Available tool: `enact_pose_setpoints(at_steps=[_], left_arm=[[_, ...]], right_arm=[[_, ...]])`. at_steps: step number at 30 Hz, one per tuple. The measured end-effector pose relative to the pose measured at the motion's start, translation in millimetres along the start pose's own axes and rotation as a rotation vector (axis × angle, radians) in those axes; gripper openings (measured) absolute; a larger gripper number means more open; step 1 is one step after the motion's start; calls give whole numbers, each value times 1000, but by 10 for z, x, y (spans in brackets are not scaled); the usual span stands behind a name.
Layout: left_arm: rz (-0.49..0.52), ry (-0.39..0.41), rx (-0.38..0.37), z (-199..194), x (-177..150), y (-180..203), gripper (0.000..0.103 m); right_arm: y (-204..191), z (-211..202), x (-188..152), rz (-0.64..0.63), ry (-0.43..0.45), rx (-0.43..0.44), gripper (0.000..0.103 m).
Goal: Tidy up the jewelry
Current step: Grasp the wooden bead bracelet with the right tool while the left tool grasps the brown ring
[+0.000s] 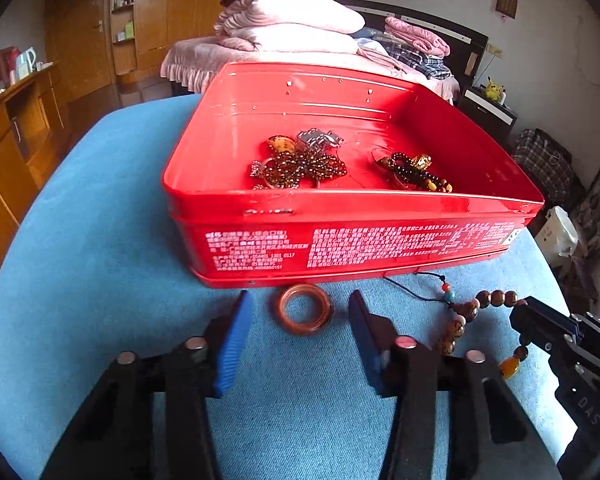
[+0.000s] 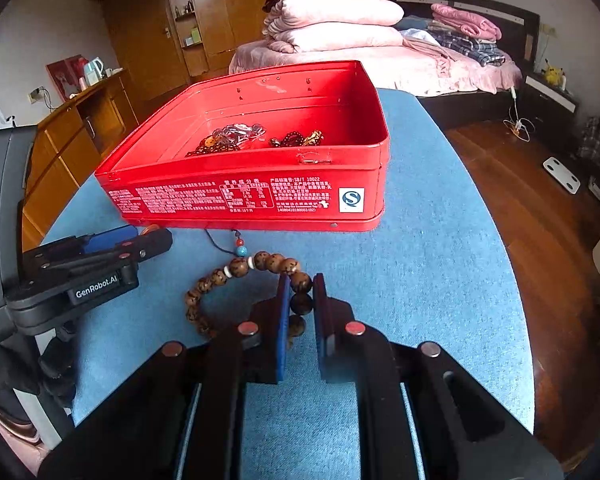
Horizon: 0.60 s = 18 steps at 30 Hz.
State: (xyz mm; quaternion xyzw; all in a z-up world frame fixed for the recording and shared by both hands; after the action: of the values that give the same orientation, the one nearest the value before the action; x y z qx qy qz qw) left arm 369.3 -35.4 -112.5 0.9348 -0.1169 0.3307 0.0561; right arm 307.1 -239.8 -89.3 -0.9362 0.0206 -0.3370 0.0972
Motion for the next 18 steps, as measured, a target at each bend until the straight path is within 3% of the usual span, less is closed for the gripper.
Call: enact_pose_setpoints(at_steps=[2, 8, 18], left_arm=[[9, 1, -1, 8, 18, 16, 30], [-12, 16, -38, -51, -6, -22, 30], [-1, 33, -9, -306, -219, -128, 30]], right_arm=[[19, 17, -9, 9, -4, 6, 10], [47, 44, -30, 22, -14, 15, 10], [9, 68, -59, 20, -39, 11, 14]])
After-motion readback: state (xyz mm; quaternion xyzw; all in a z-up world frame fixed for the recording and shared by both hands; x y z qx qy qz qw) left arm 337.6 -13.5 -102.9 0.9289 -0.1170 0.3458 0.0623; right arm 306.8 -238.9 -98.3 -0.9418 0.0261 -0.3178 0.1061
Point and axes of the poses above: each gripper's, at about its wrist camera, not at the fingertips, and z roughly the way its jaws point, y to its right, x to its top, the point moved 1 cm from there along z, roughly the way its jaws point, and after that the axes turned 7 degrees about z, right-handed, at the moved point
